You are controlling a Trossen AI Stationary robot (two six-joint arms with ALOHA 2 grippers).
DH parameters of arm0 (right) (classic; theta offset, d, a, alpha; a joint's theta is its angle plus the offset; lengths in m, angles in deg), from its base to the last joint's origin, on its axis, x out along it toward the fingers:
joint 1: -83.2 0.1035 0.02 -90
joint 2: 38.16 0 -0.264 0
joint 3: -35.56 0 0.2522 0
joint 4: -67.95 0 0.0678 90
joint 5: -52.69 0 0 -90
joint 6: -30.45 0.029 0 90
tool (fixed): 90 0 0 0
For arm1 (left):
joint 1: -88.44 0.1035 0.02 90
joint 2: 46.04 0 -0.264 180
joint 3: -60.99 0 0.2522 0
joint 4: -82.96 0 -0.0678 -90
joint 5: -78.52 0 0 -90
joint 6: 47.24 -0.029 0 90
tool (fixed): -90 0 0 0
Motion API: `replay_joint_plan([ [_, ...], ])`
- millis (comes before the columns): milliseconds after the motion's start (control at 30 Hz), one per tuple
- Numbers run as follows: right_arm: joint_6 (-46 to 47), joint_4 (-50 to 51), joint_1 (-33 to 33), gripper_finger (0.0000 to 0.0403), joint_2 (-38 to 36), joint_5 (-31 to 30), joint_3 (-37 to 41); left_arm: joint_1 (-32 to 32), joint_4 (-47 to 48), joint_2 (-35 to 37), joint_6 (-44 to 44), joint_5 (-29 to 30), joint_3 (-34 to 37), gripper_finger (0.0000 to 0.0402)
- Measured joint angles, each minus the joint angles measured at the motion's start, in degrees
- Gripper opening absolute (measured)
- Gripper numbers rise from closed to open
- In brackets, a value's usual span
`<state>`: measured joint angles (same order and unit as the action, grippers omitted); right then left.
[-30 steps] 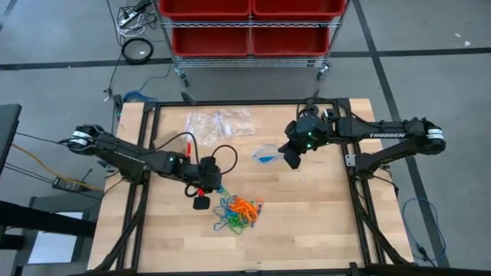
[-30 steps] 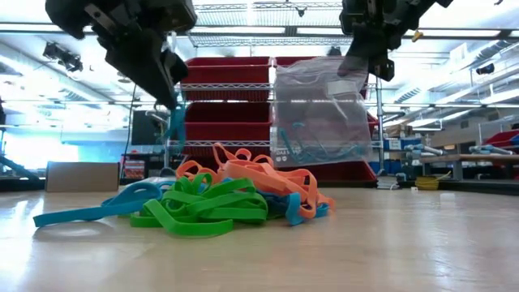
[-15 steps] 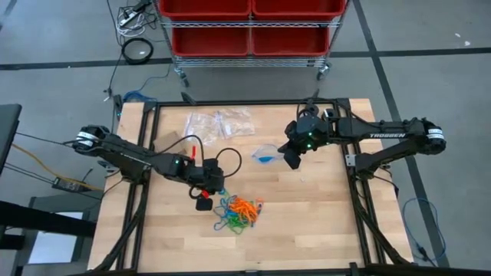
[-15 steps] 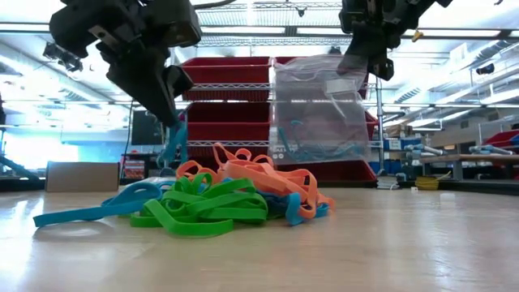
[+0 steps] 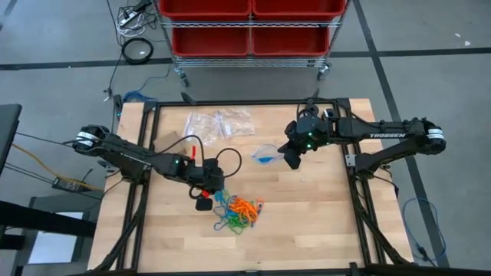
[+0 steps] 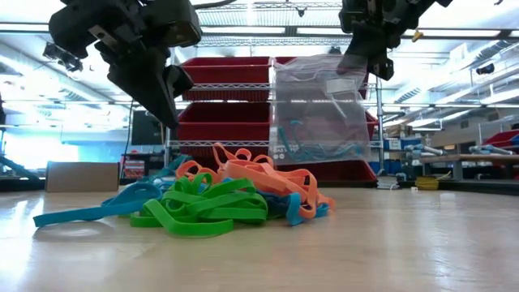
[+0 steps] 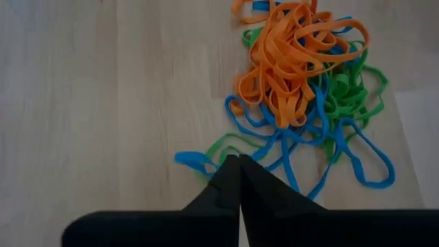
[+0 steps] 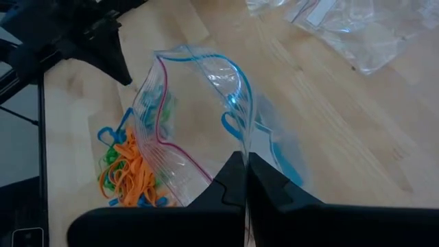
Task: Sort rubber bands
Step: Put the blue rubber band into the transparent zip bag
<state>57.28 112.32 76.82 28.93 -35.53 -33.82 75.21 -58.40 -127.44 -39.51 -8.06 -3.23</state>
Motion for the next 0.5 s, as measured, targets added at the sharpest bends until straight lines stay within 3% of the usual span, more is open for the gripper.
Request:
replay_joint_plan([
  [233, 0.0, -0.2, 0.0, 0.0, 0.0, 0.0, 0.0, 1.1, 2.6, -1.5, 5.0, 3.4, 1.9, 0.0037],
  [500, 0.0, -0.3, 0.0, 0.0, 0.0, 0.0, 0.0, 1.4, -12.1, -3.2, 7.4, 1.0, 10.8, 0.0106],
])
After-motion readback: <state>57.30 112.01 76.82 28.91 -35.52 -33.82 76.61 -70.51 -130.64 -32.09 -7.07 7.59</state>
